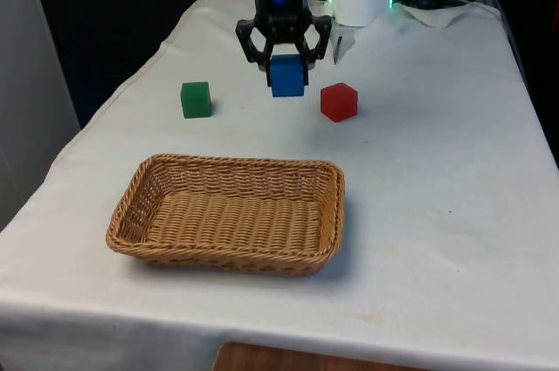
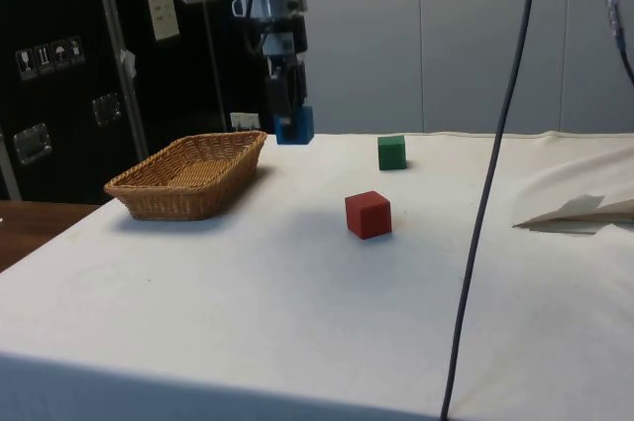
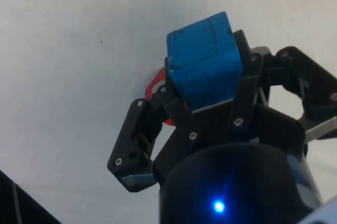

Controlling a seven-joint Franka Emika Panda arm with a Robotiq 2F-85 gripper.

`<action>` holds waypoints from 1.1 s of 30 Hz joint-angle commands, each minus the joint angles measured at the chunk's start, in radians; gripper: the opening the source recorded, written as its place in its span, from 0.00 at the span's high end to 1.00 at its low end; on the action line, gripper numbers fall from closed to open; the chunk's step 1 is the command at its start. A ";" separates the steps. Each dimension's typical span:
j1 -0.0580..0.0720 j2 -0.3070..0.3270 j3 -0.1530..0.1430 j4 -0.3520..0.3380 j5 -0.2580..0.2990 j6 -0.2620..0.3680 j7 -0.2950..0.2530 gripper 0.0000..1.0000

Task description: Pick up the blue cube and place it into the basket.

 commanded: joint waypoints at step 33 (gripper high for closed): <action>0.004 0.050 0.001 0.206 -0.003 -0.151 0.006 1.00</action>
